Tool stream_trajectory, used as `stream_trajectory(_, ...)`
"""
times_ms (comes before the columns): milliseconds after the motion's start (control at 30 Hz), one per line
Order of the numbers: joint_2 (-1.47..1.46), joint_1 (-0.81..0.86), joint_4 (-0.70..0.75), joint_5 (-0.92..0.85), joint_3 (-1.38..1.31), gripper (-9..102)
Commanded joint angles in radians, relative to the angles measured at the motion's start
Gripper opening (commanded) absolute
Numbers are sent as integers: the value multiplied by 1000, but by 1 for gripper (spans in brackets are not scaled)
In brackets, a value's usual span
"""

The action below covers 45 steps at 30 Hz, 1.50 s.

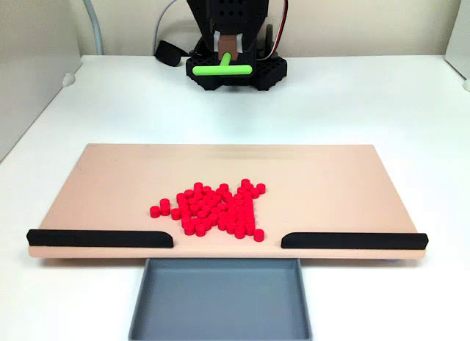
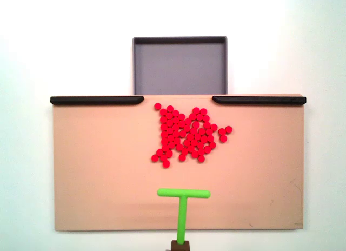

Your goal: Gather the left side granules

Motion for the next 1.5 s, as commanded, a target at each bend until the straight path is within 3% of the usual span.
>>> stream_trajectory(0,-2,-43,-2,-8,-6,0)
stream_trajectory(700,-60,20,-32,-110,-23,0)
stream_trajectory(1467,-58,8,-43,-57,-8,0)
